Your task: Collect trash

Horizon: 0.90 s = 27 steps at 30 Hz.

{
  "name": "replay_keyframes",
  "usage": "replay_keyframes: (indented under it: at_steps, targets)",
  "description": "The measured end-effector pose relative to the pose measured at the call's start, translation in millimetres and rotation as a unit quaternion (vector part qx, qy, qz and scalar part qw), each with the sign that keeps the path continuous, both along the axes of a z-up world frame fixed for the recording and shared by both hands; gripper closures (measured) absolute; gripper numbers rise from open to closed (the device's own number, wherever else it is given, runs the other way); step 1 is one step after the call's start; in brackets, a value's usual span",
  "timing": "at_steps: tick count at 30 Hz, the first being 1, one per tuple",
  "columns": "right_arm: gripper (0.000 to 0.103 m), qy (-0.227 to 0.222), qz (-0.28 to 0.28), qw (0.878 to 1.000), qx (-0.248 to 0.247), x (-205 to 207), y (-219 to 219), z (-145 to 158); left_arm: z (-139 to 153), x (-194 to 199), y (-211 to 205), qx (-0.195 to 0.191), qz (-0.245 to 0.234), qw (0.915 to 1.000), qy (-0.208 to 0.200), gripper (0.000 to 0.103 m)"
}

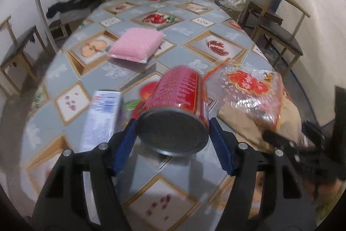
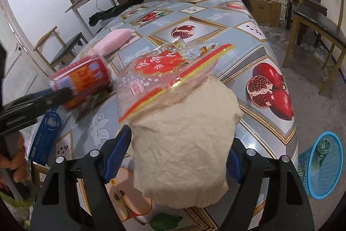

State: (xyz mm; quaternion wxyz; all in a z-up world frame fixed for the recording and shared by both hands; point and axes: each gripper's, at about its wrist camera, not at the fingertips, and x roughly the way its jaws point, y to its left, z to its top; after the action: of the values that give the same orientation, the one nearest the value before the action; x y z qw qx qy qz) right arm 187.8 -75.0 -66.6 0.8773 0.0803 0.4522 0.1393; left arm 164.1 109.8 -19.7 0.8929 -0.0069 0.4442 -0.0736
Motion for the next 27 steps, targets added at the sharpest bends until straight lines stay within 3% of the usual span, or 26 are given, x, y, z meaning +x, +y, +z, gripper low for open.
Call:
replay_keyframes:
  at_steps: [7,11,15,18,24,27]
  targets:
    - [0.027,0.005,-0.003,1.0,0.008,1.3,-3.2,1.7,14.7,-21.0,10.0,0.01,-0.011,0.9999,-0.002,0.04]
    - [0.027,0.012,-0.01,0.998,0.053,0.5,-22.1,13.1,26.2,-25.3,7.7,0.005,-0.019,0.9996,-0.018,0.04]
    - [0.027,0.03,-0.013,0.985,0.171,11.5,-57.5,25.0,29.7,-25.8,1.7,0.013,-0.042,0.9989,-0.017,0.04]
    - [0.027,0.052,-0.034,0.973,0.223,28.3,-76.9,25.0,30.7,-26.4,-3.9,0.022,-0.058,0.9979,-0.019,0.04]
    - [0.027,0.096,-0.09,0.954,0.27,61.1,-97.0,12.7,24.5,-23.1,-7.1,0.025,-0.065,0.9974,-0.019,0.041]
    - [0.027,0.105,-0.108,0.955,0.254,63.7,-101.1,9.9,23.4,-23.8,-6.3,0.02,-0.064,0.9975,-0.023,0.041]
